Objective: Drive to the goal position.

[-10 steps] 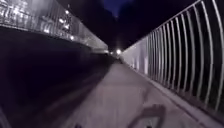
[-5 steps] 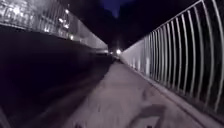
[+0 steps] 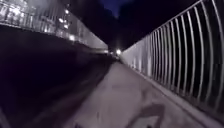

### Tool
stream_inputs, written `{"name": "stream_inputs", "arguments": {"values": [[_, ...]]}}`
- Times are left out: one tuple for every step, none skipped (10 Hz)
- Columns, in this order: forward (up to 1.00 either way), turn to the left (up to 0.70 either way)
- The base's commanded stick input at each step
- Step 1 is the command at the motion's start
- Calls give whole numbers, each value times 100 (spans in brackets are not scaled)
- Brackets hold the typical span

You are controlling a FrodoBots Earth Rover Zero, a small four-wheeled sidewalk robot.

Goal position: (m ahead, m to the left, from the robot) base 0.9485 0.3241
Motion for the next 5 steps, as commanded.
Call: {"name": "stream_inputs", "arguments": {"values": [[28,-69],[28,-69],[28,-69],[28,-69],[28,-35]]}}
